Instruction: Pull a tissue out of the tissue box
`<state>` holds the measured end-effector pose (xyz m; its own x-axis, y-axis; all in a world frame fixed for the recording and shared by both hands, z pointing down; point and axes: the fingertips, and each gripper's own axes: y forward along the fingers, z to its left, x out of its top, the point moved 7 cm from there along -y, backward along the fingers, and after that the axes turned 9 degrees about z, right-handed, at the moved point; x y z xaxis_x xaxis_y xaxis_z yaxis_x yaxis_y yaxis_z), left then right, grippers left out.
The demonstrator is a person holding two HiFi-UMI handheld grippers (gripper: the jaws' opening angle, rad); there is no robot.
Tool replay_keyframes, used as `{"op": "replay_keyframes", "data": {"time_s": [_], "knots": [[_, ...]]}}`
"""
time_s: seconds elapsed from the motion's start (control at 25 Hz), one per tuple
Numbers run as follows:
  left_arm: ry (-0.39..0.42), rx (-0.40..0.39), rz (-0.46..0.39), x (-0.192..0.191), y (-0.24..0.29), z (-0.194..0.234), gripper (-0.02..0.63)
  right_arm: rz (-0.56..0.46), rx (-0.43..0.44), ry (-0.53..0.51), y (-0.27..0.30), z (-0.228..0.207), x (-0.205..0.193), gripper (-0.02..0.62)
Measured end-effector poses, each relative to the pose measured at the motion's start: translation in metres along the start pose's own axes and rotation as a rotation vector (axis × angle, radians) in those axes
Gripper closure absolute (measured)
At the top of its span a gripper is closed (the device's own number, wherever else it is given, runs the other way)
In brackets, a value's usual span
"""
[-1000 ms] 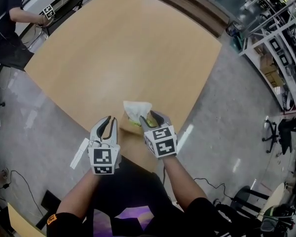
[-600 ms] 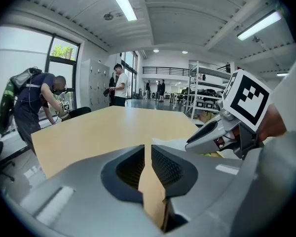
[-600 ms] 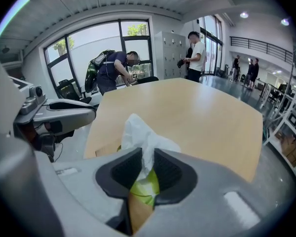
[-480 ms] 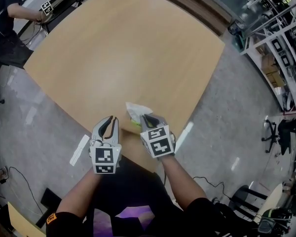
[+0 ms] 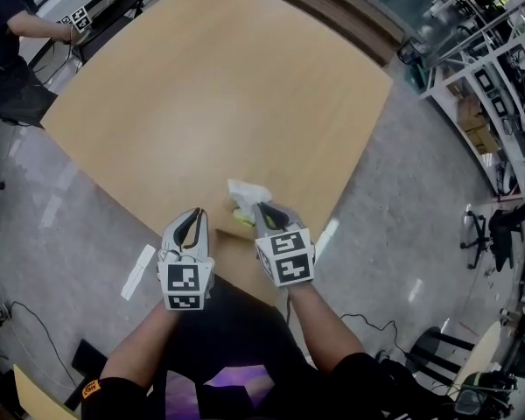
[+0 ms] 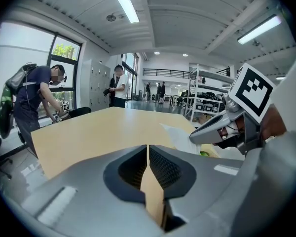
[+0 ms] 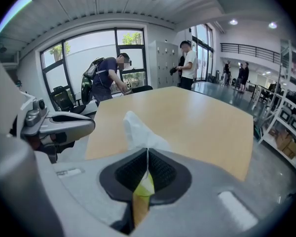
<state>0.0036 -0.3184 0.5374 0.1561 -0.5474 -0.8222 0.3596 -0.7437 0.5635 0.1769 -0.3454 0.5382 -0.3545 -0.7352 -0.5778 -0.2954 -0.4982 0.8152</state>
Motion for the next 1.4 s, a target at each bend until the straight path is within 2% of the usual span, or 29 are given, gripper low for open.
{"op": "replay_keyframes", "data": {"time_s": [0.4,0.64,1.04,1.4], "knots": [[0.005,-0.027,-0.051,0.012,-0.017,-0.005,0.588,-0.188,-0.094,0.074,-0.051,-0.004,0.013,0.595],[0.002,-0.036,-0.086,0.015,-0.043,-0.004,0.588,-0.266,-0.145,0.094,-0.077,0.014,0.004,0.595],[0.008,-0.059,-0.135,-0.011,-0.099,0.006,0.588,-0.343,-0.19,0.101,-0.107,0.076,-0.03,0.595],[0.003,-0.079,-0.178,-0.039,-0.172,0.036,0.588,-0.377,-0.216,0.103,-0.134,0.157,-0.064,0.595]]}}
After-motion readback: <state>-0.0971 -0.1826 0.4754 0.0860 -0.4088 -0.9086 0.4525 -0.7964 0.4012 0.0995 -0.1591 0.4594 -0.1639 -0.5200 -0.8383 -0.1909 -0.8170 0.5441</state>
